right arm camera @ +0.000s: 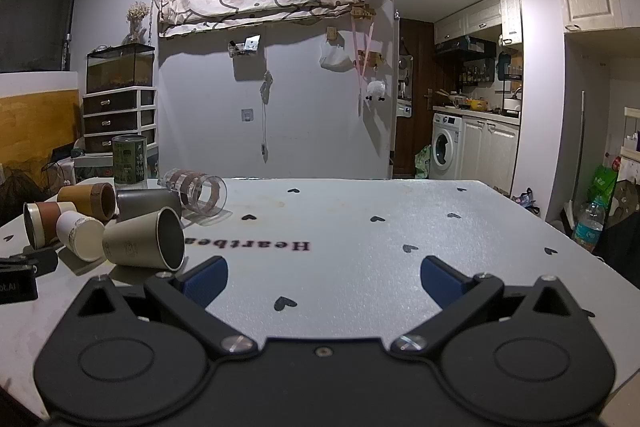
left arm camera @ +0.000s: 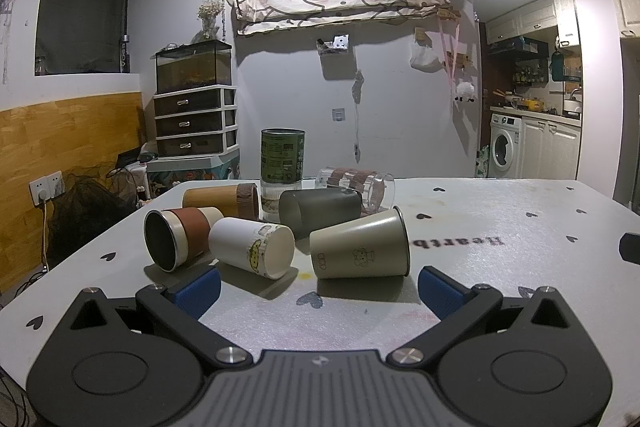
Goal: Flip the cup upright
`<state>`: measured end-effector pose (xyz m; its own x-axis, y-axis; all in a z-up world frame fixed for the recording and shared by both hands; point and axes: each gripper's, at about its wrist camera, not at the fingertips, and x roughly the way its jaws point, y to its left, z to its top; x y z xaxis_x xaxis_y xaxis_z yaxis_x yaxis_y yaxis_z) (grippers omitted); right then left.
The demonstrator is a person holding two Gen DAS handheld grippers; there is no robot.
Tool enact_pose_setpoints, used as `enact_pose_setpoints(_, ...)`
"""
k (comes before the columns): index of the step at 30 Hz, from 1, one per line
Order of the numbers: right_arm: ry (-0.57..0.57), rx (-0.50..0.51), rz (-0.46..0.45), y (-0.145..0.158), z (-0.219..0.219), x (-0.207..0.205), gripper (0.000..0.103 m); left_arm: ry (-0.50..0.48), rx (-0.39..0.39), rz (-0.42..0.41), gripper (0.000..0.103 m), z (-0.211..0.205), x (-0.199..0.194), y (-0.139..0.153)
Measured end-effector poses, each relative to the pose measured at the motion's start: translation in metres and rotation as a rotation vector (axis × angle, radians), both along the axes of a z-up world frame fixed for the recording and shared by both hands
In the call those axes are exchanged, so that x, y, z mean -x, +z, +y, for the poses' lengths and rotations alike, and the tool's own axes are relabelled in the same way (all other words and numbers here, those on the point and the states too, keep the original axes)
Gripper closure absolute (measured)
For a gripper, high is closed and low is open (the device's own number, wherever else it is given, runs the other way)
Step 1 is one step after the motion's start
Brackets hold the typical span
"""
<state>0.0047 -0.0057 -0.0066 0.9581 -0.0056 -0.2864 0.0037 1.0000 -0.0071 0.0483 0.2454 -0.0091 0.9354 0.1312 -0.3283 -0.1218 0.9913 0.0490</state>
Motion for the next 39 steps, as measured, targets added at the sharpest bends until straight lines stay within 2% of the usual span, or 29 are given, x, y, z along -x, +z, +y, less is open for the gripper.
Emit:
enact_pose_setpoints(26,0.001,0.001,0.004,-0.005,-0.001,-0.002,0.0,0.0,0.001,0.0,0.0,0.0,0.0,-0.001)
enact_pose_setpoints(27,0.003,-0.001,0.005,-0.016,0.001,-0.003,0.0,0.0,0.001,0.001,0.0,0.0,0.0,0.0)
enact_pose_setpoints(33,0.002,-0.001,0.007,-0.018,0.003,-0.003,0.0,-0.001,0.0,0.002,0.0,0.0,-0.001,-0.002)
enact_pose_setpoints(39,0.008,-0.025,0.009,-0.025,-0.001,-0.003,0.0,-0.035,-0.043,-0.024,0.0,-0.003,-0.001,-0.003)
